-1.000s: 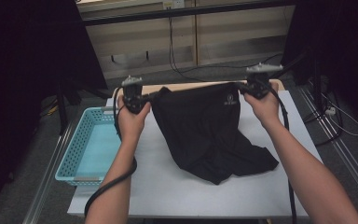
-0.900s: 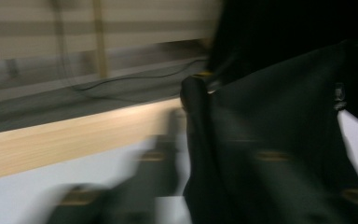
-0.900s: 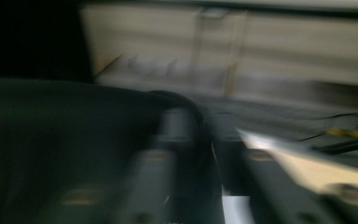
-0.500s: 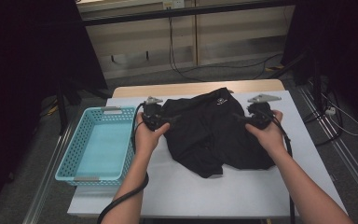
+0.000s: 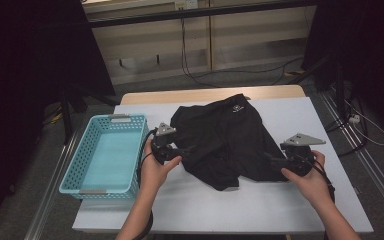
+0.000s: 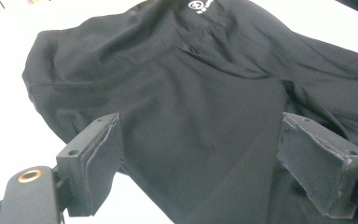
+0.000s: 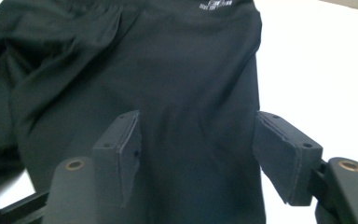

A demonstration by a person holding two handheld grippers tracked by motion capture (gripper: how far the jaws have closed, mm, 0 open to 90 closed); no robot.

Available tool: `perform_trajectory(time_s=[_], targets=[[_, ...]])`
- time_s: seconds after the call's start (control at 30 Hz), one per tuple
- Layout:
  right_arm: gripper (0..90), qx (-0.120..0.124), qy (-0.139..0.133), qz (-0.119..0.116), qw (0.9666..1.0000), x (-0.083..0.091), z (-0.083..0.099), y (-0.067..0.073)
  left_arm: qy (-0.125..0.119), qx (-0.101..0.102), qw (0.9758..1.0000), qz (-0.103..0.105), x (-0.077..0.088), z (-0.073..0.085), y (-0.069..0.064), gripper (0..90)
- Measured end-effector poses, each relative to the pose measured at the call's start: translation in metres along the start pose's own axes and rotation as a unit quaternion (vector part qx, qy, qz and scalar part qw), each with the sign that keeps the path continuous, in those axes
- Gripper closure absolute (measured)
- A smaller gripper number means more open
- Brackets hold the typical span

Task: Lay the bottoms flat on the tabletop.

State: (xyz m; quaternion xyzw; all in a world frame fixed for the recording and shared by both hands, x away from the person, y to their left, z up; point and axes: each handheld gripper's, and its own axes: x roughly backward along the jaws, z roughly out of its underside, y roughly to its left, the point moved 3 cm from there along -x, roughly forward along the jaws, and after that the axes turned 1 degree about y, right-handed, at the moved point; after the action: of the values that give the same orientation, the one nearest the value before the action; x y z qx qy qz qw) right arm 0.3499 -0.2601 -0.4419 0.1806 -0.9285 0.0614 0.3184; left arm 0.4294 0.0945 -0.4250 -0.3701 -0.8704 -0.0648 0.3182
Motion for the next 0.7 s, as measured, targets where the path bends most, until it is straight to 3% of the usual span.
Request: perform_trajectory(time_s=[0.2,0.3,0.47,0.53,0.7], targets=[[38.5,-0.002,0.008,0.004,1.0,0.005,0.013,-0.004,0.002,-0.003,1.0,0.002,0.0,0.005,-0.004,14.9],[45.0,-0.013,-0.001,-0.011,0.9999,0.01,0.014,-0.004,0.001,-0.008,1.0,0.001,0.0,0.007,-0.008,14.9],[53.6,0.011,0.013,-0.034,0.9993,0.008,0.018,0.006,0.008,-0.026,0.9996,0.012,-0.002,0.007,-0.019,14.9],[55.8,0.028,0.023,-0.034,0.9988,0.005,0.02,0.01,0.006,-0.028,0.9994,0.019,-0.002,0.007,-0.023,15.0],[63.8,0.045,0.052,-0.038,0.9969,-0.007,0.03,0.016,0.003,-0.029,0.9993,0.023,-0.002,0.007,-0.027,15.0]])
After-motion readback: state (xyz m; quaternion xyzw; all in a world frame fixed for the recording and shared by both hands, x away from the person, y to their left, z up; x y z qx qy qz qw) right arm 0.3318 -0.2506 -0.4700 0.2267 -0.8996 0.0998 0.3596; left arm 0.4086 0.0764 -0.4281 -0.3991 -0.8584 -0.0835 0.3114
